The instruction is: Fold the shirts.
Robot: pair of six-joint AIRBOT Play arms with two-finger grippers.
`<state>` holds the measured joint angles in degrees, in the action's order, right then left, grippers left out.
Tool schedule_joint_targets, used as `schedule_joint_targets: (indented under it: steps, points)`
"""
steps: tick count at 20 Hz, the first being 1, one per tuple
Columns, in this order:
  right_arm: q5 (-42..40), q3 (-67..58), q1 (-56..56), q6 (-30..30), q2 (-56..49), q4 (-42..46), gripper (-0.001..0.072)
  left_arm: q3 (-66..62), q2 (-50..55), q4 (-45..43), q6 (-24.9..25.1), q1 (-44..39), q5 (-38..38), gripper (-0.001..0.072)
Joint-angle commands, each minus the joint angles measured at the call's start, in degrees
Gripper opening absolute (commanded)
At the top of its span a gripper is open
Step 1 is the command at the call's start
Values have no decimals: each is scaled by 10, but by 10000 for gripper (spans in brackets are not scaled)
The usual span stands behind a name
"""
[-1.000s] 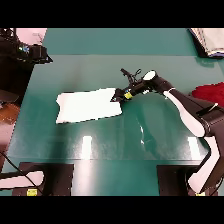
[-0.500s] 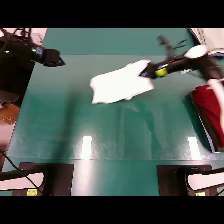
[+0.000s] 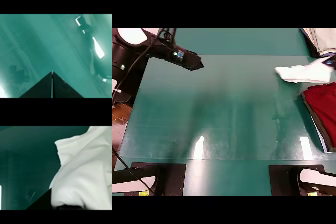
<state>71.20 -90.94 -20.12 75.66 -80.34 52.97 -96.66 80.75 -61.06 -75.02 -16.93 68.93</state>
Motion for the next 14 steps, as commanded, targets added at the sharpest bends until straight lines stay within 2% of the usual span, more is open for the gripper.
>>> schedule_joint_targets:
  steps: [1,4,9,14]
  points:
    - [-19,-19,-73,-19,-5,-9,10,0,0,0,0,-20,-11,26]
    - [-14,-88,-99,-37,-14,-58,10,0,0,-1,0,-20,-11,25]
    - [58,-195,-136,-37,-3,-64,8,0,0,-3,0,-20,-13,25]
    - [68,-92,-180,-37,80,-61,8,0,1,-3,0,-20,-13,26]
